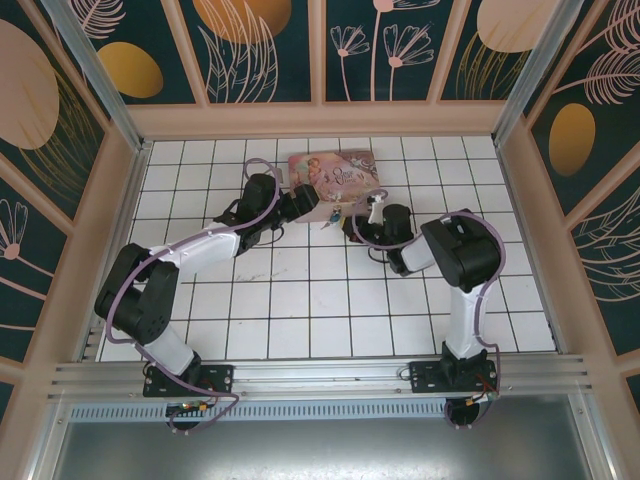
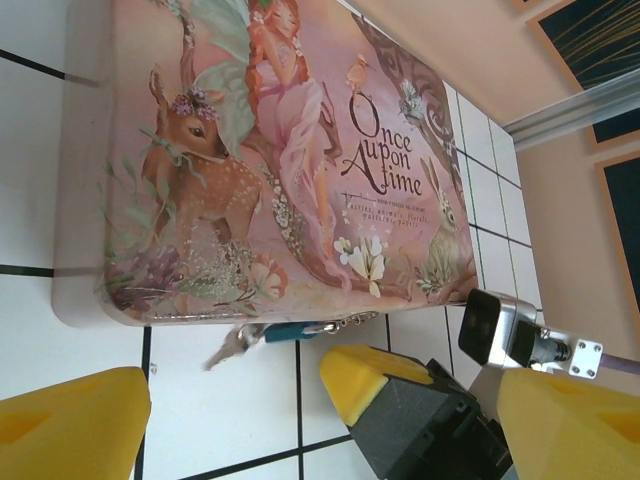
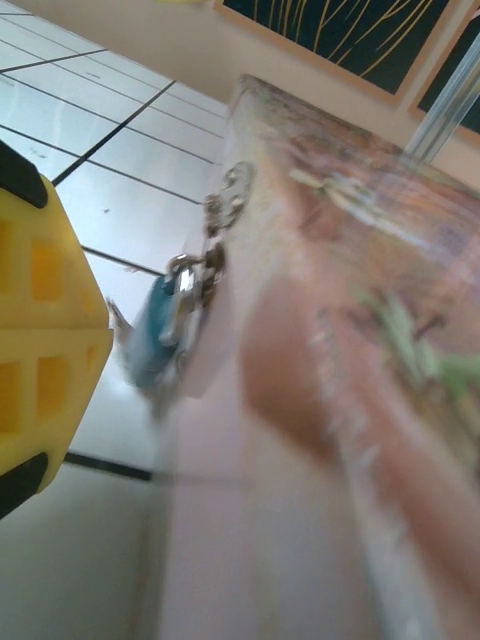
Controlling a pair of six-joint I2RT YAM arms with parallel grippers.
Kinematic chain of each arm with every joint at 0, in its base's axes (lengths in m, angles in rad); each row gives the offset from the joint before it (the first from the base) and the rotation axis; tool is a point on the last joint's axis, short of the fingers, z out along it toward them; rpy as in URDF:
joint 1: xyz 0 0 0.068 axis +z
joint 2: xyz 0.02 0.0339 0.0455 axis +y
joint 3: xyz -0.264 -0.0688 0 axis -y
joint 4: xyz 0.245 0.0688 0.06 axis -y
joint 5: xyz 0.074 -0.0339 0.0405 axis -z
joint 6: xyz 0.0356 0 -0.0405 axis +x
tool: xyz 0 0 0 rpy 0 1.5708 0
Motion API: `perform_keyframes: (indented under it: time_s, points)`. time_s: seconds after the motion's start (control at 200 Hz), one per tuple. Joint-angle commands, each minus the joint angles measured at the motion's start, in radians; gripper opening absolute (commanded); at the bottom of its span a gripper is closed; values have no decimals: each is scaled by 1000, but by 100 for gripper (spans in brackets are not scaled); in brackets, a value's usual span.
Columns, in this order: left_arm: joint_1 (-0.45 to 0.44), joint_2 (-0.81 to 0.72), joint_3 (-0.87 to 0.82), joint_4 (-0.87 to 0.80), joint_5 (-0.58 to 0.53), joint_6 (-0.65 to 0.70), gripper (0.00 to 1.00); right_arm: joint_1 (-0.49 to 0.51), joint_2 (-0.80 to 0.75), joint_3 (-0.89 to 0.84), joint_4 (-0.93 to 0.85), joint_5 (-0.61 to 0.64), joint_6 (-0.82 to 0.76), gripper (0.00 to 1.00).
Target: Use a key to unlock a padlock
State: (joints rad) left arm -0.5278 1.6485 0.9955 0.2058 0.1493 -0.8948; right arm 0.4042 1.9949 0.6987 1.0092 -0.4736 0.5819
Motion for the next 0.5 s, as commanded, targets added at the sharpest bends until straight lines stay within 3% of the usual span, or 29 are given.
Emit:
perform_keyframes:
  time_s: [0.0,0.22,0.34,0.495]
  points:
    - [10,2,8,24,23,10,90,-11,-71,-59,-55,-27,2,0]
    - [9,46,13,36,156,55,90,-11,-158,-112,-93,-21,-20,0]
    - [8,56,-18,96,218,63,90,-11,-162,-91,-135,8,-56,49]
    - [8,56,-76,135,227,74,90,-10,-108,-22,-158,6,-83,55]
